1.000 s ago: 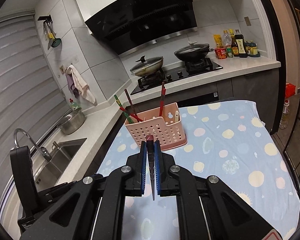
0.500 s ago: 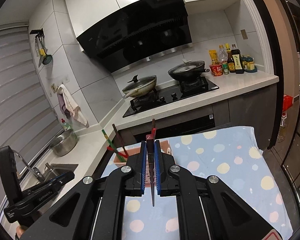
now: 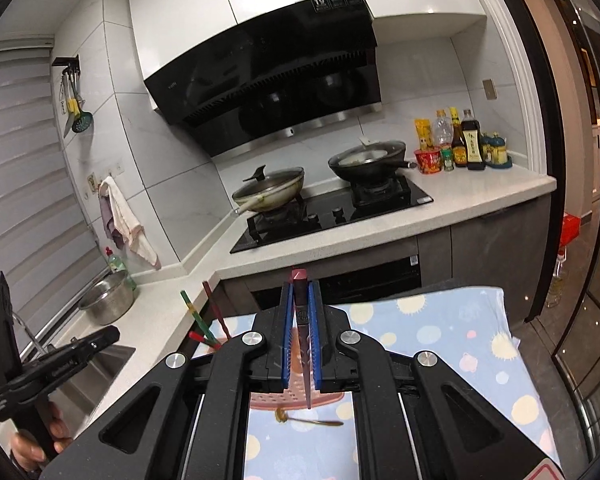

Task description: Organize utensils

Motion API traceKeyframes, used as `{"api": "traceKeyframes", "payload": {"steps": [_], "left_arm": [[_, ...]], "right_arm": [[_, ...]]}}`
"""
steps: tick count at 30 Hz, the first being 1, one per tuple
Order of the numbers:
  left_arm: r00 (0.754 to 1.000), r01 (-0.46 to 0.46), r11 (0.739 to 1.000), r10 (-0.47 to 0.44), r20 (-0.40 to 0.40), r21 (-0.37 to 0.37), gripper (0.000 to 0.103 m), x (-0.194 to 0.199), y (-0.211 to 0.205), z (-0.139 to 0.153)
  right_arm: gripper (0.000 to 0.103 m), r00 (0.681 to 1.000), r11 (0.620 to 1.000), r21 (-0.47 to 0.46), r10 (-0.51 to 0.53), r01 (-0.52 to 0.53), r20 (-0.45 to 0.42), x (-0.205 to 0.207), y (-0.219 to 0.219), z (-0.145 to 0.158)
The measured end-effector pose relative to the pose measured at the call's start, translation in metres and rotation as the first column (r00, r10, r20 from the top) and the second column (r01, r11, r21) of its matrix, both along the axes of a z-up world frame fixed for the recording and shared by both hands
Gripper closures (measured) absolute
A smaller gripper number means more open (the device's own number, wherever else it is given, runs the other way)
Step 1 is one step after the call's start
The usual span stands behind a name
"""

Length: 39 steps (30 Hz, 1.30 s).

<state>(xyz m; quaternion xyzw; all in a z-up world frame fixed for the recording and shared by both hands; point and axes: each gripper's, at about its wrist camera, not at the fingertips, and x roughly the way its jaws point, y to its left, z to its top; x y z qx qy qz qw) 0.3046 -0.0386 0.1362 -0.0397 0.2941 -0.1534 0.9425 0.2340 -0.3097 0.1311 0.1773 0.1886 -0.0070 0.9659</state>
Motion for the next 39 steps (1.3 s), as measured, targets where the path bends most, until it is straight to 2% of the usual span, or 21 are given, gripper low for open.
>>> {"api": "traceKeyframes", "payload": {"steps": [6,10,18,28,32,35,39], "left_arm": [[0.993,0.027,1.000,-0.026,-0.113,0.014,0.097,-0.006,-0.010,-0.053],[0.981,0.043,0.999,-0.040,-0.192,0.011,0.097,-0.013,-0.020,-0.089],[0.950,0.065,0.998,-0.058,-0.307,0.014,0.097,-0.017,-0.040,-0.137],[0.936,0.067,0.998,-0.057,-0.347,0.017,0.095,-0.008,-0.055,-0.155],[0.932,0.054,0.998,-0.042,-0.360,0.023,0.089,-0.001,-0.055,-0.160],[0.930,0.049,0.998,-0.035,-0.367,0.028,0.088,0.002,-0.055,-0.163],[0.926,0.043,0.999,-0.030,-0.376,0.027,0.088,0.004,-0.051,-0.168]], "right_arm": [[0.096,0.999,1.000,-0.001,-0.014,0.013,-0.046,-0.005,0.000,-0.023],[0.096,0.998,1.000,-0.011,-0.016,0.015,-0.068,-0.005,0.000,-0.034],[0.096,0.996,0.998,-0.047,-0.044,0.041,-0.082,-0.002,-0.006,-0.047],[0.096,0.996,0.998,-0.016,-0.057,0.056,-0.068,0.038,-0.021,-0.058],[0.096,0.996,0.999,-0.008,-0.051,0.051,-0.070,0.056,-0.021,-0.066],[0.096,0.994,0.999,0.019,-0.037,0.039,-0.104,0.066,-0.023,-0.078],[0.096,0.990,0.999,0.043,-0.014,0.021,-0.139,0.060,-0.020,-0.089]]}}
